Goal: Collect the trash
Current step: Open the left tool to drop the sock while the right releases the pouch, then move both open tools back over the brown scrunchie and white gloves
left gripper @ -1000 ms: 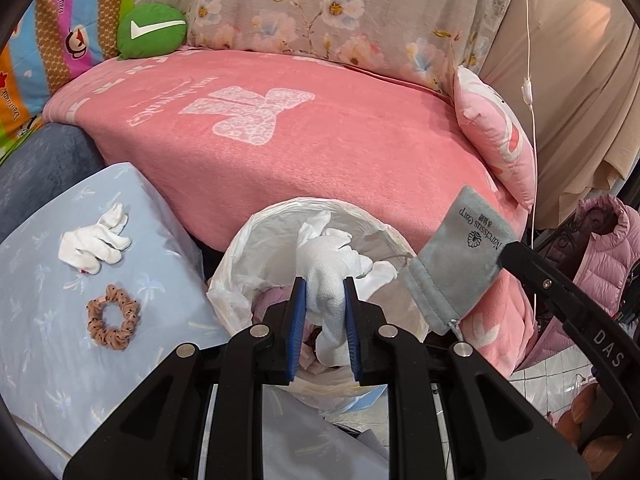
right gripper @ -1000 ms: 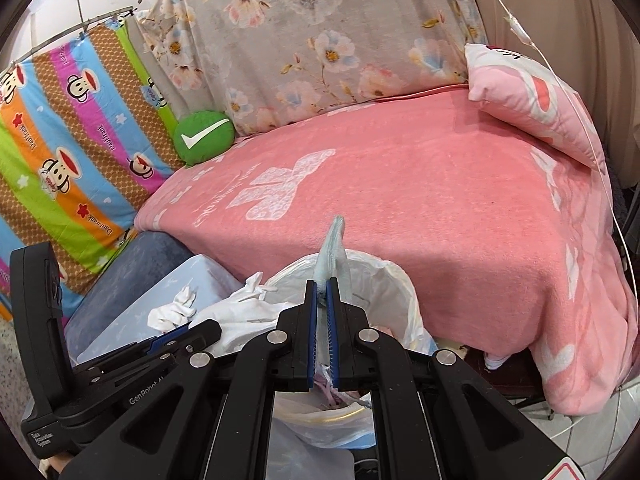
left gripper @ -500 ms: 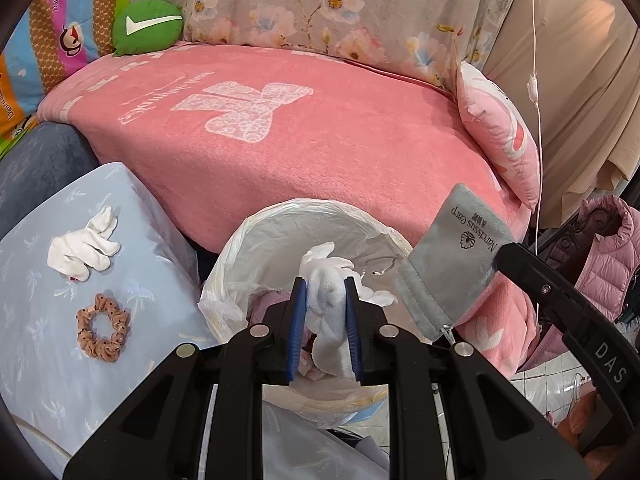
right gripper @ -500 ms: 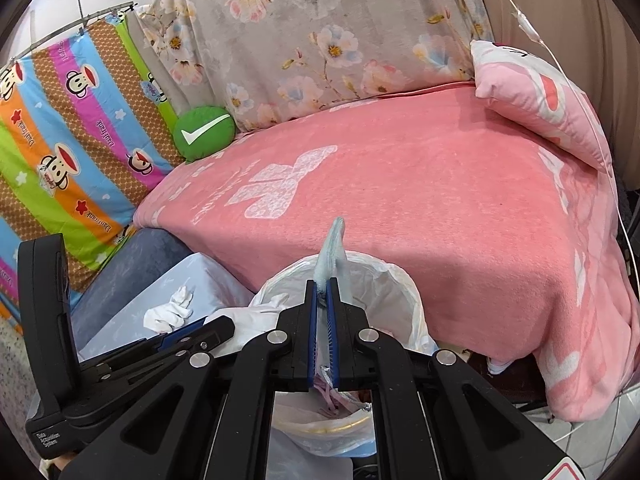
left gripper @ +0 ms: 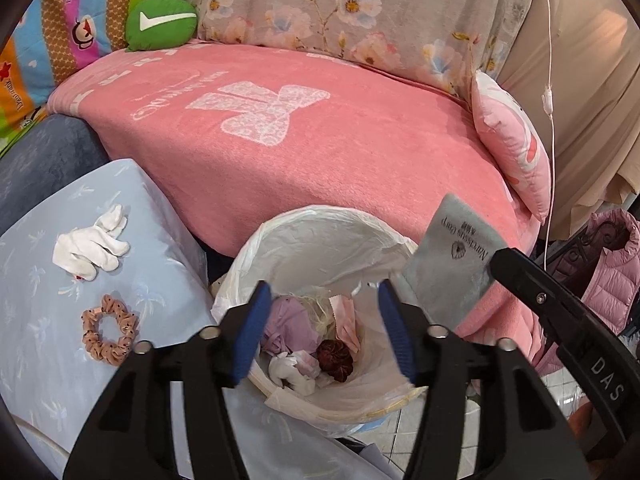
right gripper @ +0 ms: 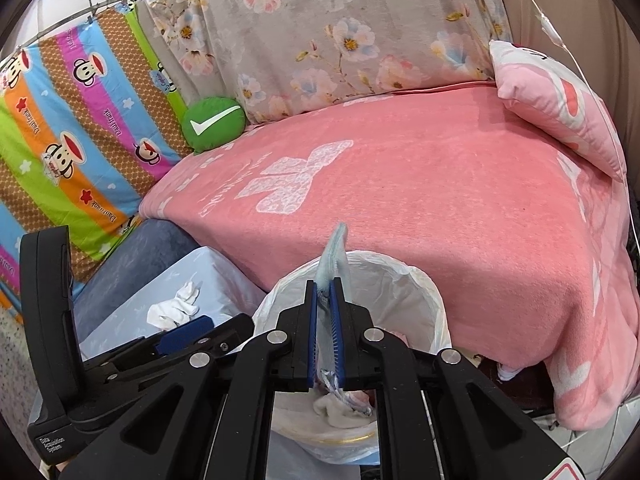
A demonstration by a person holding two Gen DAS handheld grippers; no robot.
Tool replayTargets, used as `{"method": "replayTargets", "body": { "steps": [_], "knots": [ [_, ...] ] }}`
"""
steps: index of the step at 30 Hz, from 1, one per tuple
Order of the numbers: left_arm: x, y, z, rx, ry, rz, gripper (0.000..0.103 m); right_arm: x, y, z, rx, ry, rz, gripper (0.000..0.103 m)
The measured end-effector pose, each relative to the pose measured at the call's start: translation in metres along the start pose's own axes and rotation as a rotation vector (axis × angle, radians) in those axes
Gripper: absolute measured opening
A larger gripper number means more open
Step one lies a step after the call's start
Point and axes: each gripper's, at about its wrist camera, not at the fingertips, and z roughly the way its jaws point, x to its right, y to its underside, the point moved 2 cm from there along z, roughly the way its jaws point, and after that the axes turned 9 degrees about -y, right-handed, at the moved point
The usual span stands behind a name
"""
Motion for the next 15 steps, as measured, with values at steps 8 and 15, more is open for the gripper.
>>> {"method": "replayTargets", "body": {
  "steps": [8,15],
  "knots": [
    [-0.006,0.001,-0.005,0.013,-0.012,-0.003,0.058,-0.010,0.000,-0.001,0.005,-0.009,-0.010,0.018],
    [-0.023,0.004,-0.010,0.019,-0.032,-0.033,0.060,-0.025,0.006,0.000,-0.016,-0.022,-0.033,0.025]
  ]
}}
